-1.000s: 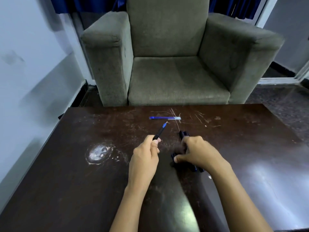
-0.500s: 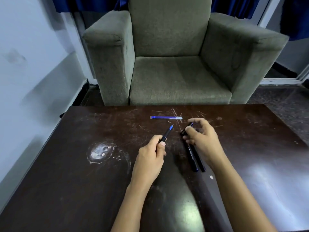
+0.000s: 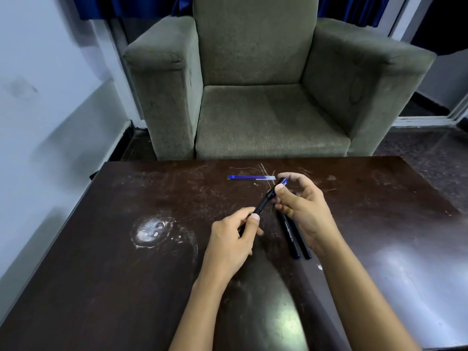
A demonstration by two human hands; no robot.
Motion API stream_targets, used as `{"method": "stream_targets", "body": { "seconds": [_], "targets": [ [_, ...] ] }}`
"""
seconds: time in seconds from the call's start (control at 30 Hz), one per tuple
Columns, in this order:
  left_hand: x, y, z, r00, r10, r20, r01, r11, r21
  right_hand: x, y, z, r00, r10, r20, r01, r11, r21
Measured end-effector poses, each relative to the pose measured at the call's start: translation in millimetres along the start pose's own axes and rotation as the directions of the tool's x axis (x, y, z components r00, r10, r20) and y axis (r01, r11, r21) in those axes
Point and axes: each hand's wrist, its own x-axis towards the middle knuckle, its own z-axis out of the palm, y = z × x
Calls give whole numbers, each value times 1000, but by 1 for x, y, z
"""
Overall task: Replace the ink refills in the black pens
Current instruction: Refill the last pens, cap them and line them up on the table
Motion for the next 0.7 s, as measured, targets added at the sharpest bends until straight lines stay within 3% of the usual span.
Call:
{"method": "stream_targets", "body": {
  "seconds": [0.13, 0.3, 0.7],
  "targets": [
    [-1, 6, 1, 991, -83, -109, 58, 976, -209, -4, 3, 8, 995, 6, 103, 7, 992, -122],
    [-3, 10, 6, 971, -150, -186, 69, 921, -383, -7, 7, 18, 996, -78, 45, 86, 974, -209],
    [-9, 10, 9, 932, -117, -343, 55, 981, -184, -8, 20, 25, 998, -64, 9, 64, 945, -322]
  ]
}}
